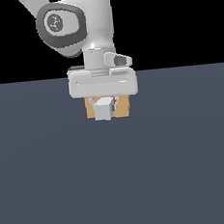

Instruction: Insert the peg into the horizontal hole in a box.

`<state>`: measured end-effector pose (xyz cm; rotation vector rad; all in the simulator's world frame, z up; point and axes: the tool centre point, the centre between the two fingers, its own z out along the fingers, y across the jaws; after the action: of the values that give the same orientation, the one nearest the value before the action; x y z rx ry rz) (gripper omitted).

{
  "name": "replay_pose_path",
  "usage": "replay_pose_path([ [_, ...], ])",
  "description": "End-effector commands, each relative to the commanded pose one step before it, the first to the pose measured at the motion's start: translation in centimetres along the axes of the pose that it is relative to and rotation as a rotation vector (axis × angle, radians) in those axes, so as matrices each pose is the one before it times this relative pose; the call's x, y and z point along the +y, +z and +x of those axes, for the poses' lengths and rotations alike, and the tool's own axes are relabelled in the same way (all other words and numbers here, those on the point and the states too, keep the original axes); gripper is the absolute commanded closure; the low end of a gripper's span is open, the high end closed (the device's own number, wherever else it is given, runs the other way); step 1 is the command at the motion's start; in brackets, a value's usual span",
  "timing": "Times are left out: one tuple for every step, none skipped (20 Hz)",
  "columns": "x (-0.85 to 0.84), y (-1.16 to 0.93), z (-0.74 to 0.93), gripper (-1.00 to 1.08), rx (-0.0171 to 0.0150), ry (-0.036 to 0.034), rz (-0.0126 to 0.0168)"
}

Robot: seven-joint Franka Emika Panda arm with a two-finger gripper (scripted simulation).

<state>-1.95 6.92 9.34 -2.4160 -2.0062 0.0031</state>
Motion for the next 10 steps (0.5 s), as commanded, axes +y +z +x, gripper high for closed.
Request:
replay_pose_path([
  [0.025,-0.039,0.053,1.08,0.00028,-0.00005,-0.00081],
  [-0.004,0.0,0.127,1.08,0.0,0.0,0.0],
  [-0.006,0.001,0.213,1.08,0.0,0.0,0.0],
  [-0.008,0.001,0.298,1.08,0.0,0.0,0.0],
  [-0.014,-0.027,0.381,1.08,0.00022,0.00002,-0.00043],
  [-0.012,0.002,0.472,1.08,0.0,0.0,0.0],
  [-0.013,0.002,0.56,1.08,0.0,0.0,0.0],
  [-0.017,-0.027,0.647,1.08,0.00022,0.00003,-0.00044],
  [-0.017,-0.026,0.732,1.08,0.00021,0.00002,-0.00044],
  [-0.011,0.004,0.807,1.08,0.0,0.0,0.0],
])
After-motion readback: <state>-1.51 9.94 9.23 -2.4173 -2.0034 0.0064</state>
